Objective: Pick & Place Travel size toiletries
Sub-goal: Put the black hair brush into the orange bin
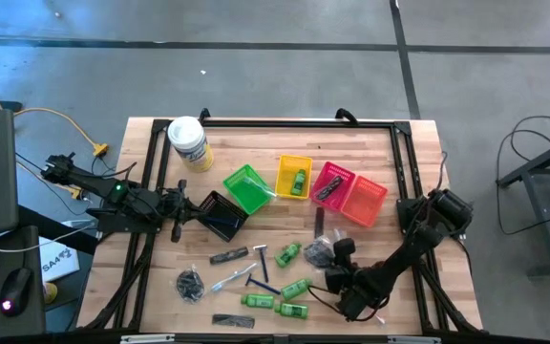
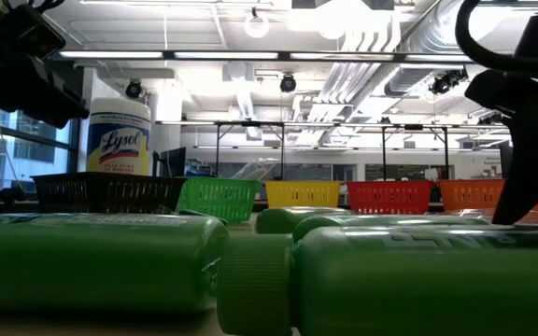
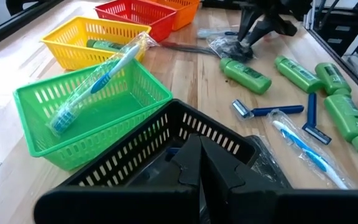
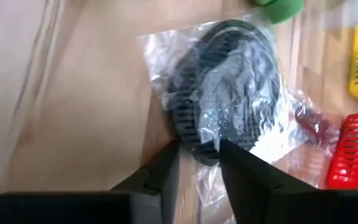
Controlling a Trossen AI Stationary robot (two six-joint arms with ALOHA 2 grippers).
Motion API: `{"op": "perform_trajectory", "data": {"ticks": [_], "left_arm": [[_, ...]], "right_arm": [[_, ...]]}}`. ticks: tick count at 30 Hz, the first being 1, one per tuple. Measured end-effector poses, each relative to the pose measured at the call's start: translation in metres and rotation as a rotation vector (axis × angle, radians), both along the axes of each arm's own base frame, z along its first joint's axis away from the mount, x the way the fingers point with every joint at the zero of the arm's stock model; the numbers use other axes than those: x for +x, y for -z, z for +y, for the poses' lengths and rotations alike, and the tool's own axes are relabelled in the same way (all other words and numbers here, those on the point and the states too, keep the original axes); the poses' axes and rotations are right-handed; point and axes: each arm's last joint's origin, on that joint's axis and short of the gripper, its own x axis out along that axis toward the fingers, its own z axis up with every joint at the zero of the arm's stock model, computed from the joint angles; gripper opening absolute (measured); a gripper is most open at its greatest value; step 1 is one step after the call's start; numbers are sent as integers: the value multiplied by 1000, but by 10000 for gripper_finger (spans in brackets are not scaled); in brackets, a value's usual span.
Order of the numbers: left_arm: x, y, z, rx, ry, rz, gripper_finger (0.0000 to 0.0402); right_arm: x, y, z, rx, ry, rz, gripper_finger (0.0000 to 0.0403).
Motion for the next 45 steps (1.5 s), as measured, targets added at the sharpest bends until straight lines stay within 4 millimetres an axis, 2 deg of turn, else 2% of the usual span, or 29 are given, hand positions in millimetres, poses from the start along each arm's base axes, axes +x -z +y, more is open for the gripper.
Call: {"op": "perform_trajectory", "data": {"ticks": [6,10,12,22,31,38,45], "left_arm": [[0,0,0,-2,-1,-2,0],[0,0,0,-1,0,-2,0],[0,0,0,-1,0,-2,0],[0,0,0,-1,0,-2,0],[0,0,0,-1,0,-2,0],[0,0,0,-1,0,-2,0],[0,0,0,12,4,-2,0]], "right_arm": [[1,4,0,10,26,-2,18],[-1,-4,0,30,5,19,4],[-1,-14,1,60,-7,19,3],[-3,-90,11,156,-86,-192,3],[-17,-140,-5,315,45,-395,3],[-27,-171,-13,374,30,-526,3],[-46,-206,-34,399,25,-628,3]]}}
